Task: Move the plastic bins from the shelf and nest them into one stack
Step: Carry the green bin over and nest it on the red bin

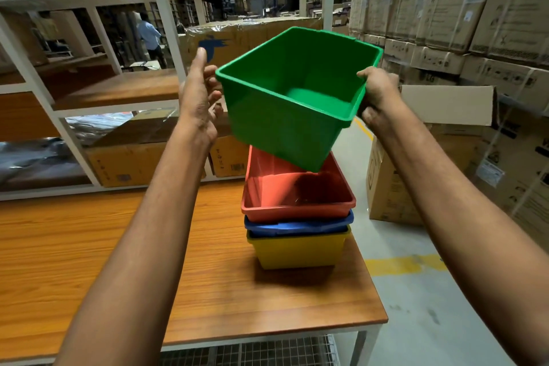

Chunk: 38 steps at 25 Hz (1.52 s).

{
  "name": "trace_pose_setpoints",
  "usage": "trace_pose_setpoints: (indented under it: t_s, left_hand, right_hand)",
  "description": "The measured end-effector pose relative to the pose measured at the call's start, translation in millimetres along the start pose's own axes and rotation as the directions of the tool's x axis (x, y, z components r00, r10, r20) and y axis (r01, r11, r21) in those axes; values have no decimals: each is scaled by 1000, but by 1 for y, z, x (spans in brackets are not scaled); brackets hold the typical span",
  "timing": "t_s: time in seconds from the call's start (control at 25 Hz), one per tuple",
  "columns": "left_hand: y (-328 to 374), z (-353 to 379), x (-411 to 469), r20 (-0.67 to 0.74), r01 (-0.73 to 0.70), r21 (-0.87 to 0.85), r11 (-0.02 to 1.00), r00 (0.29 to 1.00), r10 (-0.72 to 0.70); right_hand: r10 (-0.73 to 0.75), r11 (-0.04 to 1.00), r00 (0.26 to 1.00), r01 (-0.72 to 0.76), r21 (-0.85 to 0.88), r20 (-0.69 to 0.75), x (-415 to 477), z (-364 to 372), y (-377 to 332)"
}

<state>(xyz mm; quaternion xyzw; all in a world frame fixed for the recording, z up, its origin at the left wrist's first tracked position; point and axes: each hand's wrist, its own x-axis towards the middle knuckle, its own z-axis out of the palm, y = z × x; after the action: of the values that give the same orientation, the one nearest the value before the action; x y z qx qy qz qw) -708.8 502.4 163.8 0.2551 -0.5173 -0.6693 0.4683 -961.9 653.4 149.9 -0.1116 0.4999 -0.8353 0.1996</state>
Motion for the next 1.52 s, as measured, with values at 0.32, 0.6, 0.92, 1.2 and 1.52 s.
trace_pose_setpoints:
  t_s: [0.32,0.6,0.92,1.2,1.52]
  left_hand:
    - [-11,28,-22,-26,-6,36,999,1000,7]
    - [-12,12,-20,-43,-93,-148,985,995,87]
    - [-4,9,-12,-90,-353,-113,929,935,344]
    - [-9,2,-14,84,-393,13,919,917,391]
    - [-4,-14,-9,66,-497,358,791,858,509]
  right_hand:
    - [-96,990,986,109,92,-138,-28,21,36]
    - [-176,875,960,51,-481,-219,-44,7,33]
    - [-670,263,739,324,-909,70,-52,33,-3]
    - [-455,-398,554,574,-716,697,-35,74,-11]
    - [-704,-161,502,577,-801,503,-32,67,-24]
